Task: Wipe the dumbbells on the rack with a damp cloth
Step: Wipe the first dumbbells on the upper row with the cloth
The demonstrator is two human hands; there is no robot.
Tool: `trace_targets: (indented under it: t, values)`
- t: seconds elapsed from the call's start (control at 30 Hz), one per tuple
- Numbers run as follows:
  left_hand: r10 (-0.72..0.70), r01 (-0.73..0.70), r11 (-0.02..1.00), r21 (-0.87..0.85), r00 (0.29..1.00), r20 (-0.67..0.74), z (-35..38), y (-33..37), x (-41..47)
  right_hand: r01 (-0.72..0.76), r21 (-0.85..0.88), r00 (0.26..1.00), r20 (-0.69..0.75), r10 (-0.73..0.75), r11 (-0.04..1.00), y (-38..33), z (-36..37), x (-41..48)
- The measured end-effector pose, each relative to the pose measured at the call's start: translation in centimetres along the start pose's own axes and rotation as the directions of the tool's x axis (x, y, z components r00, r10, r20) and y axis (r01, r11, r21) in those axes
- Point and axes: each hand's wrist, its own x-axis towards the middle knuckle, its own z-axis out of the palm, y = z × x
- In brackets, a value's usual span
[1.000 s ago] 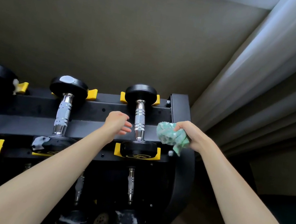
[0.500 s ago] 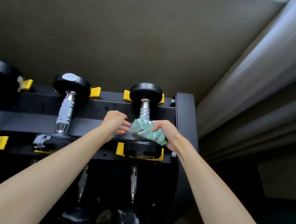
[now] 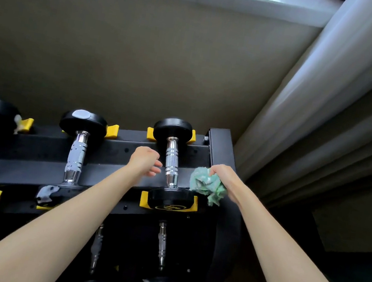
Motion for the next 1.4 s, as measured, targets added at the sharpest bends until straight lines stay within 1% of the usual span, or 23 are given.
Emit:
trace_targets:
  t: [0.07, 0.13, 0.2, 0.27, 0.4, 0.47, 0.53, 0.67, 0.73, 0.8, 0.9, 1.0, 1.07, 1.1, 1.17, 1.2, 1.27, 1.33, 1.4]
  values:
    - [0.072, -0.070, 0.993, 0.090, 0.997, -0.021, 0.7, 0.8, 0.6, 0.004, 0.251, 0.999, -0.043, 0.007, 0.968, -0.2, -0.7, 0.4]
    - [0.143, -0.129, 0.961, 0.244, 0.989, -0.040, 1.3, 1.5, 1.3, 0.033, 0.465, 0.997, -0.081, 0.006, 0.885, -0.3, -1.0, 1.2]
    - [0.170, -0.154, 0.902, 0.404, 0.985, -0.005, 2.0, 2.2, 1.9, 0.067, 0.569, 0.995, -0.101, -0.011, 0.819, -0.8, -0.6, 1.7]
    - [0.178, -0.162, 0.823, 0.545, 0.984, 0.024, 3.0, 2.7, 2.4, 0.088, 0.650, 0.996, -0.073, -0.053, 0.755, -1.5, 0.2, 2.4]
    - [0.249, -0.167, 0.708, 0.687, 0.968, -0.021, 4.5, 3.0, 2.9, 0.136, 0.715, 0.989, -0.056, -0.138, 0.686, -2.8, 1.7, 3.8]
    - [0.259, -0.169, 0.684, 0.709, 0.966, -0.020, 4.7, 3.0, 3.4, 0.152, 0.725, 0.986, -0.066, -0.152, 0.671, -3.3, 2.0, 4.5]
    - [0.256, -0.179, 0.696, 0.696, 0.967, -0.008, 4.3, 2.7, 3.9, 0.166, 0.709, 0.985, -0.094, -0.141, 0.685, -3.7, 2.1, 5.1]
    - [0.210, -0.152, 0.788, 0.596, 0.977, -0.028, 2.0, 2.2, 4.2, 0.186, 0.679, 0.982, -0.151, -0.113, 0.710, -4.0, 2.3, 6.2]
    - [0.183, -0.163, 0.835, 0.525, 0.983, 0.013, 1.1, 2.2, 4.3, 0.203, 0.665, 0.978, -0.165, -0.124, 0.719, -4.2, 2.7, 6.2]
    - [0.183, -0.181, 0.851, 0.493, 0.982, 0.044, 0.7, 2.1, 4.4, 0.218, 0.641, 0.976, -0.161, -0.149, 0.736, -4.6, 3.3, 6.2]
    - [0.184, -0.196, 0.871, 0.451, 0.980, 0.070, 0.6, 1.9, 4.7, 0.280, 0.545, 0.957, -0.219, -0.189, 0.790, -5.1, 3.6, 6.1]
    - [0.174, -0.201, 0.895, 0.399, 0.979, 0.103, 0.1, 1.6, 5.0, 0.418, 0.368, 0.897, -0.311, -0.314, 0.830, -5.7, 3.3, 6.5]
    - [0.169, -0.211, 0.917, 0.339, 0.974, 0.148, -0.4, 1.4, 5.2, 0.502, 0.158, 0.842, -0.312, -0.440, 0.850, -6.3, 3.3, 6.9]
    - [0.171, -0.220, 0.925, 0.310, 0.969, 0.177, -0.7, 1.3, 5.3, 0.527, 0.014, 0.819, -0.278, -0.503, 0.850, -6.6, 3.6, 7.4]
    - [0.175, -0.236, 0.932, 0.277, 0.958, 0.228, -1.4, 1.2, 5.3, 0.550, -0.251, 0.788, -0.162, -0.594, 0.797, -7.0, 4.4, 8.6]
    - [0.176, -0.241, 0.933, 0.268, 0.953, 0.247, -1.8, 1.1, 5.3, 0.549, -0.332, 0.784, -0.114, -0.610, 0.767, -7.0, 5.0, 9.4]
    - [0.180, -0.243, 0.940, 0.238, 0.949, 0.259, -2.5, 0.9, 5.5, 0.522, -0.434, 0.801, -0.047, -0.597, 0.734, -6.7, 5.9, 10.4]
    - [0.176, -0.232, 0.951, 0.203, 0.950, 0.258, -3.1, 0.7, 5.6, 0.504, -0.504, 0.803, -0.026, -0.595, 0.701, -6.1, 6.6, 11.3]
    - [0.168, -0.216, 0.963, 0.160, 0.949, 0.268, -3.6, 0.5, 5.7, 0.495, -0.608, 0.790, 0.018, -0.612, 0.621, -5.8, 7.2, 11.3]
